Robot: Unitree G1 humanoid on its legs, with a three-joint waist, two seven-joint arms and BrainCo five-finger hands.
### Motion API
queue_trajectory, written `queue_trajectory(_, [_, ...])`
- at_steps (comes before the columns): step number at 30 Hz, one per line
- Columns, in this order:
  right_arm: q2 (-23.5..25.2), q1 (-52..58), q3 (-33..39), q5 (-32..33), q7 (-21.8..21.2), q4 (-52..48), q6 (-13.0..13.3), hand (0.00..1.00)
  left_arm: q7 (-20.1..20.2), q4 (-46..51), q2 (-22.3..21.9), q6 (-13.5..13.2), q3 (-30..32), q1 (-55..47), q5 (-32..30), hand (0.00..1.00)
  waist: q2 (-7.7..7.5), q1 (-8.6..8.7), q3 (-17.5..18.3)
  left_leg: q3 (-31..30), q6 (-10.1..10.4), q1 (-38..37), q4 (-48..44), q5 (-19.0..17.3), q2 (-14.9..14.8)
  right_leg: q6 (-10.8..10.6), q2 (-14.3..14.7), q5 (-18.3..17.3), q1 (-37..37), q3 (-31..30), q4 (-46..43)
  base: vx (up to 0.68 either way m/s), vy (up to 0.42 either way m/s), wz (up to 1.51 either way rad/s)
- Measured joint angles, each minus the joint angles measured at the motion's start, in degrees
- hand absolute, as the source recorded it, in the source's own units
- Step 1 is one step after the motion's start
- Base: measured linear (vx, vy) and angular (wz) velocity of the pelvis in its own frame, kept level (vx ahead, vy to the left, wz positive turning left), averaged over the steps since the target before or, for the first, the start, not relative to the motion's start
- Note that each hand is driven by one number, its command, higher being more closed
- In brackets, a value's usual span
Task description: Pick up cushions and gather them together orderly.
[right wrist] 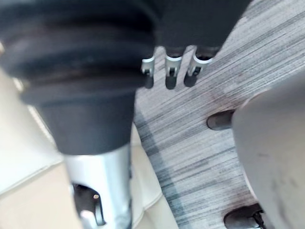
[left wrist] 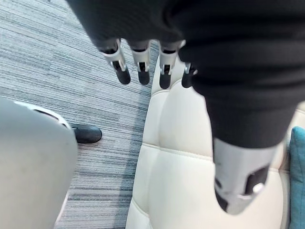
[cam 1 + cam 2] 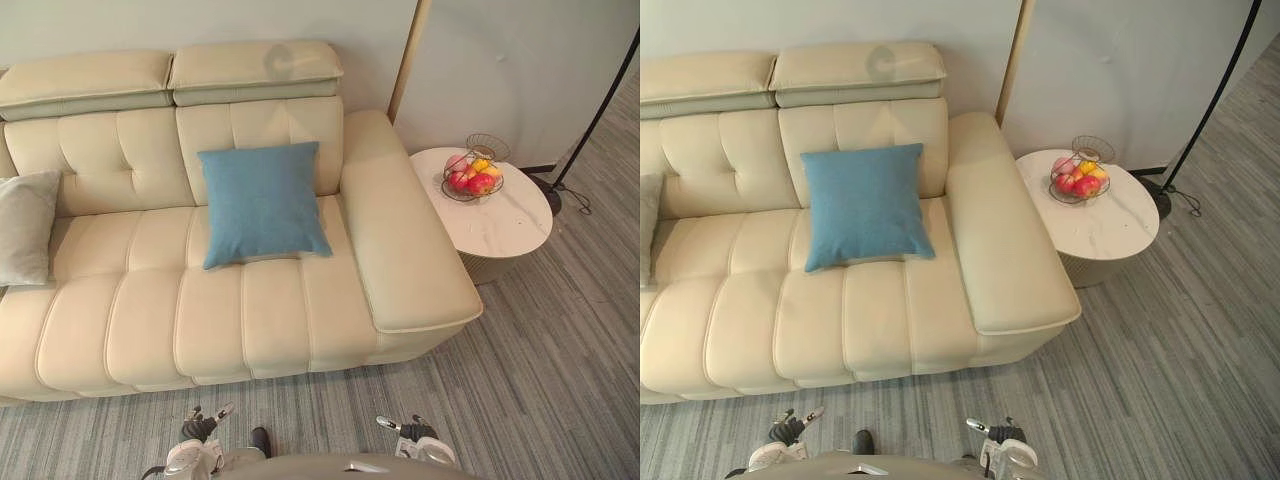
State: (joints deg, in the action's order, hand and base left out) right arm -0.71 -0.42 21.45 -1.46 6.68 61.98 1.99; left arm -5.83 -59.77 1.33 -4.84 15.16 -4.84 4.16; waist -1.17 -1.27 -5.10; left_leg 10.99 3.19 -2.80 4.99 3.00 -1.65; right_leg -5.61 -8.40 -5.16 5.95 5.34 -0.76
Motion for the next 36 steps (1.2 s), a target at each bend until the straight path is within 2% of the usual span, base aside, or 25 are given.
queue_trajectory(12, [-0.04, 0.12, 0.07, 0.03, 0.0, 0.01, -0.03, 0.0, 0.02, 0.02, 0.0, 0.0, -0.15, 0.01, 0.0, 0.0, 0.03, -0.01, 0.01, -0.55, -0.04, 0.37, 0.02, -0.02, 0.17, -0.17, -0.2, -0.24, 0.0, 0.79, -0.03, 0.0, 0.0, 0.03])
queue_trajectory(16, [0.0, 0.27, 0.86, 0.35, -0.14, 0.33, -1.16, 0.0, 0.27, 0.01, 0.38, 0.44, -1.71, 0.25, 0.03, 0.0, 0.07, 0.02, 0.02, -1.12, -0.04, 0.81, 0.01, -0.01, 0.36, -0.4, -0.44, -0.39, 0.13, 2.02, -0.02, 0.01, -0.016, 0.12])
queue_trajectory(22, [-0.34, 0.09, 1.95, 3.46, -0.2, 1.35, -2.26, 0.0, 1.35, -1.77, 1.56, 1.47, -4.44, 1.19, 0.04, 0.0, 0.19, 1.37, 0.02, -0.2, 0.02, 0.45, -0.37, 0.0, 0.01, -0.55, -0.37, -0.28, 0.15, 2.74, -0.07, 0.02, -0.017, -0.05])
queue_trajectory(25, [-0.93, 0.2, 2.4, 3.87, -0.2, 2.01, -2.88, 0.0, 1.96, -2.09, 1.56, 1.73, -4.64, 1.38, 0.05, 0.0, 0.66, 1.42, -0.28, 1.94, 0.4, -0.7, -0.38, -0.26, -0.6, -0.61, 0.04, -0.02, 0.03, 0.66, -0.08, -0.01, -0.022, -0.41])
queue_trajectory(28, [-1.17, 0.14, 4.22, 3.86, -0.23, 1.93, -2.97, 0.0, 2.55, -2.38, 1.51, 1.92, -3.96, 1.34, -0.6, 0.0, 1.41, 1.93, -0.71, 6.39, 1.38, -2.63, -0.44, -0.96, -2.13, -0.48, 1.37, 0.88, -0.85, -3.93, -0.1, -0.04, -0.028, -0.68])
queue_trajectory(30, [-1.27, 0.14, 4.63, 3.84, -0.23, 1.85, -2.98, 0.0, 2.64, -2.47, 1.49, 1.92, -3.75, 1.58, -1.68, 0.0, 1.4, 2.13, -0.91, 7.75, 1.9, -2.28, -1.95, -1.6, -2.98, -0.26, 2.14, 1.39, -2.22, -6.37, -0.57, -0.07, -0.05, -0.79])
queue_trajectory(31, [-1.03, 0.16, 4.55, 3.83, -0.21, 1.27, -2.99, 0.0, 2.89, -2.38, 0.91, 1.93, -1.55, 2.53, -2.07, 0.0, 0.68, 2.05, -2.47, 7.23, 1.32, -1.26, -6.41, -2.91, -3.43, -0.15, 2.34, 1.76, -3.05, -9.33, -1.4, -0.11, -0.076, -0.87])
queue_trajectory(33, [-1.19, 0.64, 4.33, 3.78, -0.19, -0.01, -3.16, 0.0, 2.92, -2.02, 0.05, 1.91, 0.21, 3.08, -2.08, 0.0, 0.55, 1.85, -2.49, 3.23, 0.56, 1.25, -11.08, -5.01, -3.59, -0.19, 2.54, 1.78, -5.54, -12.87, -3.02, -0.11, -0.068, -0.96])
queue_trajectory(34, [-2.24, 0.68, 3.92, 3.48, -0.18, -0.39, -3.4, 0.0, 2.86, -1.65, -1.19, 1.89, 1.12, 3.09, -2.06, 0.0, 1.5, 1.54, -2.27, -2.87, 0.51, 3.07, -13.58, -8.85, -3.53, -0.71, 3.54, 2.38, -8.23, -16.23, -3.53, -0.07, -0.023, -1.11])
queue_trajectory(36, [-2.39, 0.28, 3.67, 3.3, -0.19, -1.07, -3.43, 0.0, 2.85, -1.52, -2.15, 1.9, 2.17, 3.57, -2.01, 0.0, 2.51, 1.02, -2.57, -4.51, 1.27, 2.73, -14.48, -12.69, -3.46, -0.45, 4.86, 2.76, -10.29, -20.79, -3.43, -0.09, 0.047, -1.38])
